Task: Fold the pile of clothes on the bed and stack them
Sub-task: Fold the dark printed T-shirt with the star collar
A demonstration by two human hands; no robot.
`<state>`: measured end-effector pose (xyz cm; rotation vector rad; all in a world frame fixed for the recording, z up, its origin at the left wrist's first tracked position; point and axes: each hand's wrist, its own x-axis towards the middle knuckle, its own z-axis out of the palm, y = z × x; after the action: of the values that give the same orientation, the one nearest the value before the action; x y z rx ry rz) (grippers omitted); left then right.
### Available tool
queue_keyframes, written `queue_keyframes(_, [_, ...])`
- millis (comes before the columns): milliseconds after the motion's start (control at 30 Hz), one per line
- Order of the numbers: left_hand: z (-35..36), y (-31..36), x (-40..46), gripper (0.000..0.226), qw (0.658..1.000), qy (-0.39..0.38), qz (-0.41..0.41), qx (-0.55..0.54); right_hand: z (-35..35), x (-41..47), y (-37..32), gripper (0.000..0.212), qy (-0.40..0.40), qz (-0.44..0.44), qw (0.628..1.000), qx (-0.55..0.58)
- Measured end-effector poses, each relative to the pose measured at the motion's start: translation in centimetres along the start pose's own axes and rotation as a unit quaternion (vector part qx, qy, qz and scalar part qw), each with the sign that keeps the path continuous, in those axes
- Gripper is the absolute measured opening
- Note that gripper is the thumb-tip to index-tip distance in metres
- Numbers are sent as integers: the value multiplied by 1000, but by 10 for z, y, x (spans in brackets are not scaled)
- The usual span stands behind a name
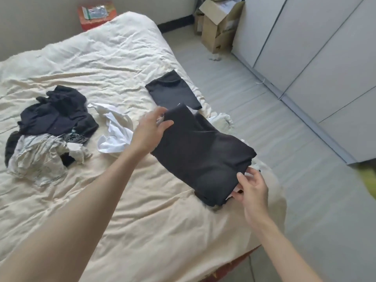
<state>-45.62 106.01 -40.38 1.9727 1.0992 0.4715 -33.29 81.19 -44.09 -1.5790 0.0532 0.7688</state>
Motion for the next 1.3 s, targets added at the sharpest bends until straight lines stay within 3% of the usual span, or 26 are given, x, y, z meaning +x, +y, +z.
queue_keyframes(200, [81,39,79,24,995,-5,92,50,-27,51,7,15,87,11,995,54])
queue_keyframes(400, [145,7,102,39,977,-116,37,175,-40,76,35,7,75,164,981,68])
queue_keyframes(567, [151,16,117,31,987,-69,66,129,-50,83,33,8,64,130,987,72])
queue_keyframes(667, [155,20,114,39,976,-71,87,187,-51,81,33,8,81,134,987,36])
queue_keyframes(733, [161,18,103,50,962,-67,90,248,-52,79,35,14,119,109,982,-95])
queue_keyframes(767, [164,16,94,53,957,-65,101,265,-53,77,36,16,145,52,969,-193])
queue_keyframes(833, [172,10,75,56,940,-95,139,297,-52,76,34,14,163,-151,908,-354])
queue_keyframes(900, [180,1,60,59,915,-127,170,342,-43,80,32,22,117,-325,819,-459])
queue_keyframes(933, [183,-4,56,61,904,-130,186,363,-38,85,32,31,83,-370,783,-494])
queue_keyframes(1000, [188,-8,53,62,885,-127,211,395,-26,100,31,44,18,-387,744,-544])
queue_keyframes(1100, [195,-14,56,64,870,-150,195,426,-20,120,38,67,-51,-324,718,-613])
queue_keyframes(1300, [203,-22,67,63,862,-237,126,429,-23,138,52,74,-120,-242,673,-689])
